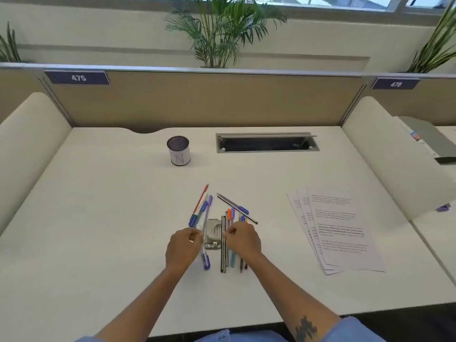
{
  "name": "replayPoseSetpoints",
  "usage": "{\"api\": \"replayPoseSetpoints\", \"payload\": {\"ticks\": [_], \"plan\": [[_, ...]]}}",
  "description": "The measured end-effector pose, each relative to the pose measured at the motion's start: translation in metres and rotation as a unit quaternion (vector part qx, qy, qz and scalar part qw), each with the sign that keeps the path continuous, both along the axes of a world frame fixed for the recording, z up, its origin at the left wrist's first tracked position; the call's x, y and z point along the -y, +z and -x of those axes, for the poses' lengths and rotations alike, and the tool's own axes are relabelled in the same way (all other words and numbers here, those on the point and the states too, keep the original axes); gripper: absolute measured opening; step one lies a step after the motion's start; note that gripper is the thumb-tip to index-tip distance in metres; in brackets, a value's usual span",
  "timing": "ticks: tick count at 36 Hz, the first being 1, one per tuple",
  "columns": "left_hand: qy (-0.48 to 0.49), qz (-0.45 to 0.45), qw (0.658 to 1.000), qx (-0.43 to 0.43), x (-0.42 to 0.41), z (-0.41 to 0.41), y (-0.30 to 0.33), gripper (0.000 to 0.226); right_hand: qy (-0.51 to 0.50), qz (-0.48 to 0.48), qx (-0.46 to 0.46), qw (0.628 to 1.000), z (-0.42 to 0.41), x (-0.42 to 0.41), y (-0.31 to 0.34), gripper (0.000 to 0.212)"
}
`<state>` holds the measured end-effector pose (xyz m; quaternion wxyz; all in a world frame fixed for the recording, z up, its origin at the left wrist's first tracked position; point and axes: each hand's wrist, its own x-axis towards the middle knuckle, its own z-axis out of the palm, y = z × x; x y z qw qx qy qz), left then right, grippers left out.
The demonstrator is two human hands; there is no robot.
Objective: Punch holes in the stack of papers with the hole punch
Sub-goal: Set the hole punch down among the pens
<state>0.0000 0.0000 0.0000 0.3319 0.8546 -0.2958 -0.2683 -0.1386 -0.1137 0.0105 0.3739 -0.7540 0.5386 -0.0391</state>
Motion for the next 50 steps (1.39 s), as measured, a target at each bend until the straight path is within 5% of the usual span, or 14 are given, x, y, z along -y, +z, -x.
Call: {"api": "replayPoseSetpoints", "payload": {"ticks": [19,29,42,50], "plan": [[-0.013,-0.012,0.996,-0.087,0.03,-0.012,-0.015,0.02,0.008,-0.034,-0.061,0.998,-0.034,0.013,-0.016,0.024],[0.004,-0.004,0.99,-0.138,0.035,-0.014,-0.016,0.016,-0.035,-0.1,-0.022,0.994,-0.036,0.02,-0.017,0.035],[-0.018,0.043,0.984,-0.171,0.054,0.002,0.012,0.004,-0.024,-0.053,0.026,0.998,-0.012,0.044,0.005,0.031],[-0.054,0.037,0.976,-0.21,0.076,0.048,0.017,0.014,0.022,-0.012,-0.035,0.999,0.034,0.07,0.021,0.025]]}}
